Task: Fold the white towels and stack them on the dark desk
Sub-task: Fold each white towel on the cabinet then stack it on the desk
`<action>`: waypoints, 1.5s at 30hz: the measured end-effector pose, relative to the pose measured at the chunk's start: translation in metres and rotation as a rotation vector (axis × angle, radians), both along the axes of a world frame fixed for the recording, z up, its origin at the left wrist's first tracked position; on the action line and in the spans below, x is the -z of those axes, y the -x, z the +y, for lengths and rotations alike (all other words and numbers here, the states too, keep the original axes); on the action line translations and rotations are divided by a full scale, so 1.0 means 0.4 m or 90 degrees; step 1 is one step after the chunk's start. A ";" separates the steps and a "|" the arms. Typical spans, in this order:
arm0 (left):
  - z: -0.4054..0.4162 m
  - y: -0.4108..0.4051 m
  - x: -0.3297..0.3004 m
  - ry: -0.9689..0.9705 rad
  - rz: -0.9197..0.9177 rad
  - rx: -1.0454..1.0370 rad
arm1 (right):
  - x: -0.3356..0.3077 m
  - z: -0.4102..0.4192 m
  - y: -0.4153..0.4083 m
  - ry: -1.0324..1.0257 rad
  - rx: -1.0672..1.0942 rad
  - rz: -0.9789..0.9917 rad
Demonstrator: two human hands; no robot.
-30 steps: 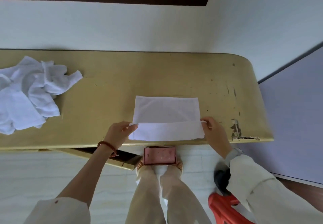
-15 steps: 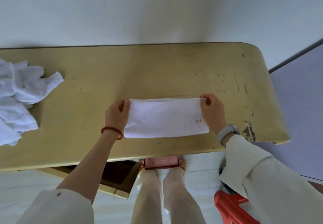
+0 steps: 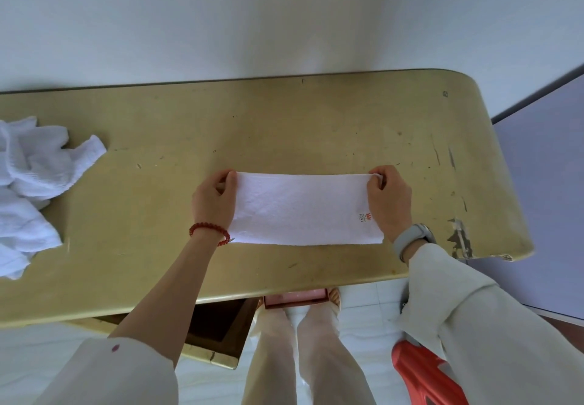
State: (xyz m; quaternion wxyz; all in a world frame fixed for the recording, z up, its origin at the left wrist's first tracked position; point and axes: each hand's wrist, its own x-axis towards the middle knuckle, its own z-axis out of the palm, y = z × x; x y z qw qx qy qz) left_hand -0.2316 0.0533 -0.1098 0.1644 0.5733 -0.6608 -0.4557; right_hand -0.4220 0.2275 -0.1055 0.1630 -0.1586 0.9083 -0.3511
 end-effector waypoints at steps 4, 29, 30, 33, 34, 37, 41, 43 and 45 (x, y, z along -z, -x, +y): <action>-0.004 0.007 -0.001 0.017 -0.023 0.014 | 0.009 -0.004 -0.004 -0.022 -0.002 0.018; 0.064 0.016 -0.002 0.422 -0.196 0.223 | 0.003 0.039 -0.064 -0.096 -0.219 0.411; 0.092 0.017 0.006 0.464 -0.213 0.290 | 0.011 0.041 -0.087 -0.123 -0.282 0.421; 0.165 0.028 0.041 0.450 -0.274 0.447 | 0.043 0.036 -0.138 -0.233 -0.387 0.391; 0.177 0.030 0.054 0.438 -0.297 0.466 | 0.053 0.034 -0.142 -0.267 -0.398 0.366; 0.178 0.024 0.085 0.385 -0.360 0.462 | 0.074 0.038 -0.130 -0.318 -0.386 0.262; 0.168 0.018 0.093 0.384 -0.396 0.474 | 0.084 0.056 -0.121 -0.327 -0.386 0.218; 0.166 0.020 0.088 0.381 -0.394 0.479 | 0.079 0.054 -0.120 -0.324 -0.387 0.209; 0.162 0.019 0.083 0.370 -0.391 0.491 | 0.075 0.054 -0.119 -0.313 -0.388 0.204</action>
